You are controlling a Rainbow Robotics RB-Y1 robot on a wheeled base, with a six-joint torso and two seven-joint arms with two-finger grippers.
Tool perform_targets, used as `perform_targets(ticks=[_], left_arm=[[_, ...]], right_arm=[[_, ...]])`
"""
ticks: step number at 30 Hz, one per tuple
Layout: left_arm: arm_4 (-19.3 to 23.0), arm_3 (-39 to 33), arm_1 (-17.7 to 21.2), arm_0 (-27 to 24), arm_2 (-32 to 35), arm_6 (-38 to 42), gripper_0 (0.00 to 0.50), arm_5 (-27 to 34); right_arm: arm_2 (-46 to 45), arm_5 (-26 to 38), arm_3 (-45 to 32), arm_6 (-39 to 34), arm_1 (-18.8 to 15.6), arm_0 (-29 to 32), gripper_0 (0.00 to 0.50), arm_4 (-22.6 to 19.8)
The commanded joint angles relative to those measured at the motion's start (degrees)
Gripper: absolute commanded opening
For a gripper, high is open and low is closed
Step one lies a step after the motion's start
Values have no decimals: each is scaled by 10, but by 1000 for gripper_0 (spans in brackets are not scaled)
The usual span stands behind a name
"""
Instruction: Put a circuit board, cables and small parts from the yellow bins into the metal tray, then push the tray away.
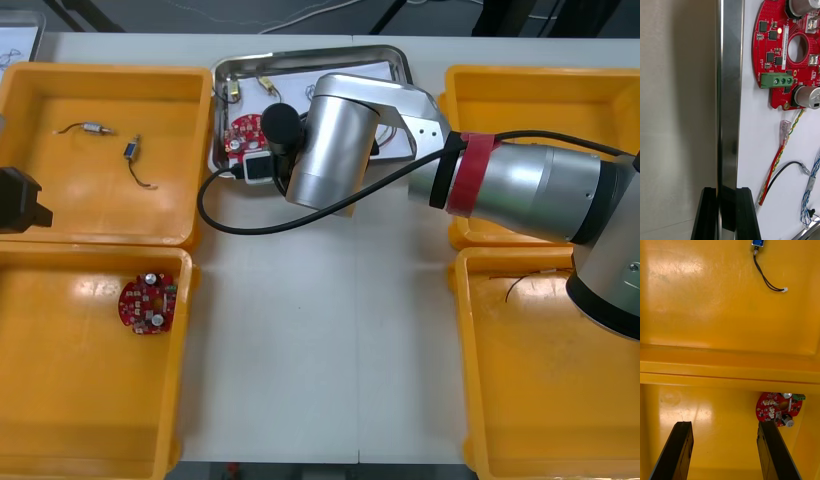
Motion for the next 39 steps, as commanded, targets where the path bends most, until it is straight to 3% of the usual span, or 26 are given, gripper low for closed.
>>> perform_targets(ticks=[1, 8, 26, 28, 30, 39], left_arm=[[4, -19, -5, 9, 19, 54, 500, -6], [4, -19, -5, 9, 19, 54, 500, -6], [4, -19, -5, 9, 19, 54, 500, -6], [4, -19, -5, 9, 19, 54, 500, -6], [4, -19, -5, 9, 19, 54, 500, -6], [4, -19, -5, 9, 19, 54, 500, -6]], right_arm=[[5, -26, 14, 16, -11, -36, 0, 16], [4, -61, 44, 14, -12, -37, 0, 21], [4, -49, 69, -17, -11, -36, 0, -13], [4, -47, 69, -19, -11, -36, 156, -15], [4, -44, 68, -19, -11, -36, 484, -21], [-17, 38, 9, -15, -16, -36, 500, -21]])
